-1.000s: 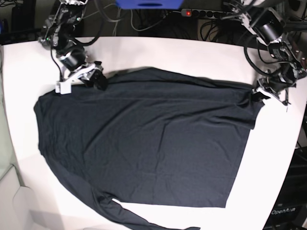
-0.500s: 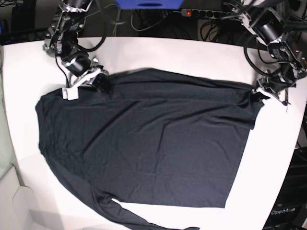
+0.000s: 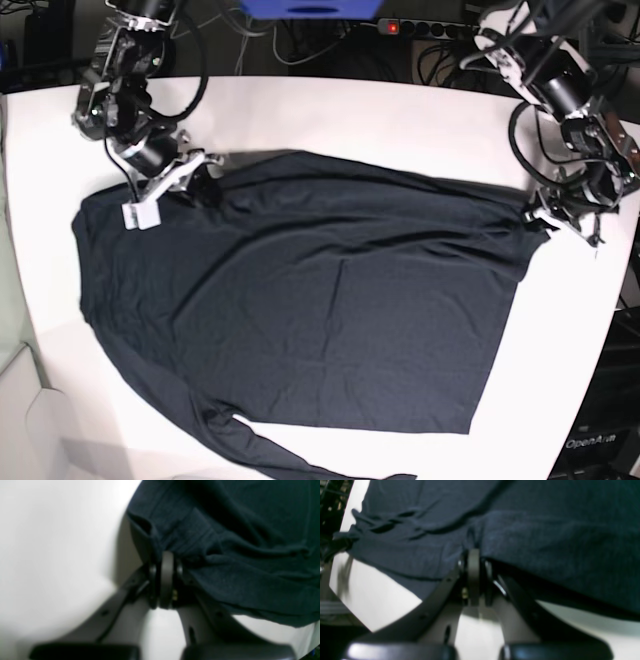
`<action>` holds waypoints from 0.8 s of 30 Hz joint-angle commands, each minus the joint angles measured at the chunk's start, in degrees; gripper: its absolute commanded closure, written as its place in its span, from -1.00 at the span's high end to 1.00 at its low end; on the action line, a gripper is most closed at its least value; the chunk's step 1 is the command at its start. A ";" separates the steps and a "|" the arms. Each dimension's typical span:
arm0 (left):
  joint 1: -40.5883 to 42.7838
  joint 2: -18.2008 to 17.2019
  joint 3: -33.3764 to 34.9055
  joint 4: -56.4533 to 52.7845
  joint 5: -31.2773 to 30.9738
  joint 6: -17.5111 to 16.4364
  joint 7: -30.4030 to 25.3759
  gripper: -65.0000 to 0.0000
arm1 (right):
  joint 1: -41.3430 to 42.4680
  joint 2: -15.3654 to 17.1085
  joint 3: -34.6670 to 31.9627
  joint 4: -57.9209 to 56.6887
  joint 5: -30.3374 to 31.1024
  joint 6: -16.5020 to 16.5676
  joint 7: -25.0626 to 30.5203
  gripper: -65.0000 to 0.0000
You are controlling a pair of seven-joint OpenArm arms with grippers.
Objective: Fold the T-shirt properly
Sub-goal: 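Lift the shoulder edge with both grippers and carry it toward the hem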
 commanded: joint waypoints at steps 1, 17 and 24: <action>-2.18 -0.85 0.03 0.92 -1.23 0.03 -0.39 -1.00 | 1.49 0.58 -0.34 1.01 1.35 0.38 0.65 -1.00; -11.85 -0.85 6.09 0.31 -2.11 0.03 0.14 -1.00 | 12.30 3.22 -0.60 -0.58 1.35 0.38 -3.22 -1.00; -14.31 -1.38 6.18 0.22 -1.67 1.22 -3.73 -1.00 | 17.75 5.59 -0.60 -5.59 1.35 0.38 -3.22 -1.00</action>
